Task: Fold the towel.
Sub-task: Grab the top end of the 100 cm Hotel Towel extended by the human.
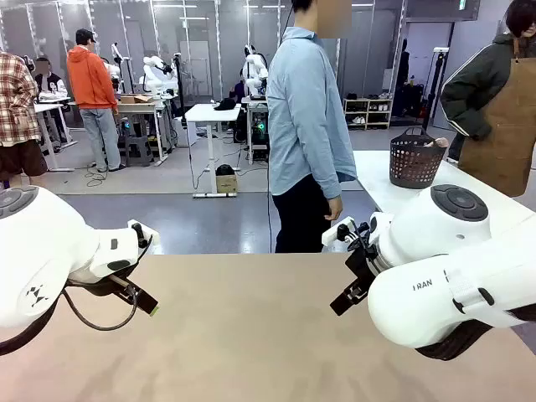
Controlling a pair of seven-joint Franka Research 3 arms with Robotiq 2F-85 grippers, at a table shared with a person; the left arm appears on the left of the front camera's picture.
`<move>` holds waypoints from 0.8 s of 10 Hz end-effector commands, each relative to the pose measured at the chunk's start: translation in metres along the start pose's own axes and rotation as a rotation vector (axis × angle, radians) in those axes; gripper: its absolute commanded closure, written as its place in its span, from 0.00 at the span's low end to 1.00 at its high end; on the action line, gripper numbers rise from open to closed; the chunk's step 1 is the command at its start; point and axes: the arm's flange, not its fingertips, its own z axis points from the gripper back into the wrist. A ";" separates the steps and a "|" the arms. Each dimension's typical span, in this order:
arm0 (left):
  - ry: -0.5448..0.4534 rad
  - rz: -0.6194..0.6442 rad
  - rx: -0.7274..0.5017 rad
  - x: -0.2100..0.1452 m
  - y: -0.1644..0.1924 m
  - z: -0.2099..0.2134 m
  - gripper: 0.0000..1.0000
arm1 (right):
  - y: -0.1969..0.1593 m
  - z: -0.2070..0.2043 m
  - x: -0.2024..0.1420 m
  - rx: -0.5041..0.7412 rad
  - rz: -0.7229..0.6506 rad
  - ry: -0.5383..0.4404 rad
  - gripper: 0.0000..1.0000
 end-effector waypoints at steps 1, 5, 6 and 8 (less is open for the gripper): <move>0.000 -0.001 0.000 0.000 -0.001 0.000 0.00 | 0.000 0.000 0.000 0.000 0.000 0.000 0.00; 0.000 -0.001 0.000 0.000 -0.001 0.000 0.00 | 0.000 0.000 0.000 0.000 0.000 0.000 0.00; 0.000 -0.001 0.000 0.000 -0.001 0.000 0.00 | 0.000 0.000 0.000 0.000 0.000 0.000 0.00; 0.000 -0.001 0.000 0.000 -0.001 0.000 0.00 | 0.000 0.000 0.000 0.000 0.000 0.000 0.00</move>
